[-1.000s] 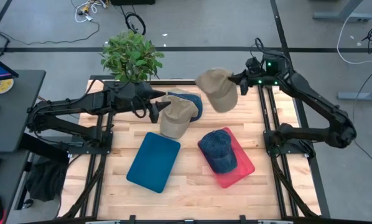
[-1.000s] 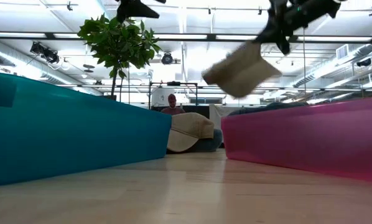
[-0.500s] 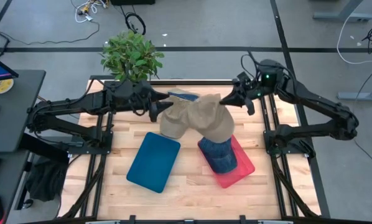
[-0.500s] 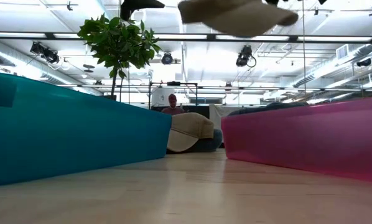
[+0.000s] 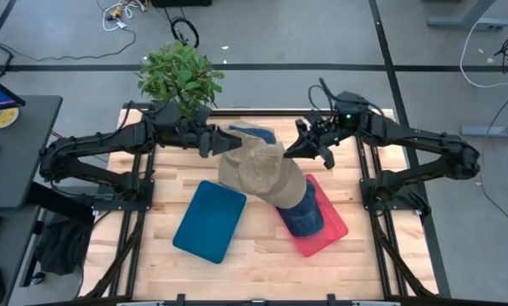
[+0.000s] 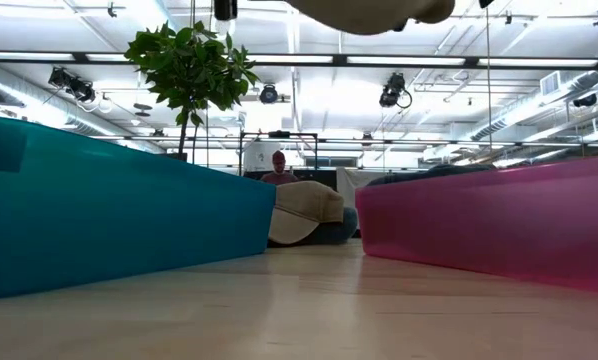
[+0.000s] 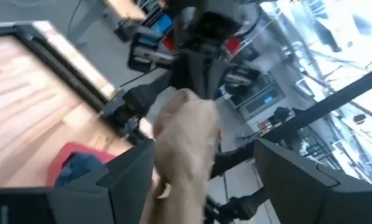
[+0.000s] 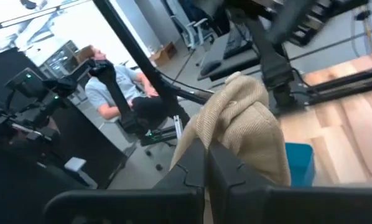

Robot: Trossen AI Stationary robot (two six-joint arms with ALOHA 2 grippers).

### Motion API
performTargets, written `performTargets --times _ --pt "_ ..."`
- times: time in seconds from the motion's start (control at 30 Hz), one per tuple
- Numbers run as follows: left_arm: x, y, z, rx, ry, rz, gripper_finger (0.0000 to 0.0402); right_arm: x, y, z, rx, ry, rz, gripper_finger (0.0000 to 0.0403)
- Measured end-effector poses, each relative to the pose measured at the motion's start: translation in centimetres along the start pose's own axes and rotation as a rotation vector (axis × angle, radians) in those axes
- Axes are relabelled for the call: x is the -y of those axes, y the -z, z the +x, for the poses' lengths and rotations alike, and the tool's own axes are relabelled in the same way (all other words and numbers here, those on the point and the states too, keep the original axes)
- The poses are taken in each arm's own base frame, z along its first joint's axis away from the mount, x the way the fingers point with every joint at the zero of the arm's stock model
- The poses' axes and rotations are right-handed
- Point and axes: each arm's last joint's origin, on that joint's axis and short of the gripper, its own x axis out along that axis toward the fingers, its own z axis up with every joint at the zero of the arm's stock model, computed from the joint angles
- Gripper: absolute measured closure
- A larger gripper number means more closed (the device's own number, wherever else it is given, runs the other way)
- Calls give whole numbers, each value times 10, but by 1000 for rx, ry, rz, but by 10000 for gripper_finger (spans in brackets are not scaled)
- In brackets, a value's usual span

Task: Pick & Place hat
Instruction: Put the brown cap into the blue bin

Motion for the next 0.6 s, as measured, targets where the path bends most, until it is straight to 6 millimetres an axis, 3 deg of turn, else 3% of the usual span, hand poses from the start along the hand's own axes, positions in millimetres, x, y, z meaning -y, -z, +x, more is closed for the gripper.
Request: performTargets --times 0.27,0.6 --pt "-14 13 24 -142 22 -34 119 7 5 23 -19 -38 -7 403" --pt "-20 36 45 -348 106 -53 119 10 6 25 -16 -15 -10 403"
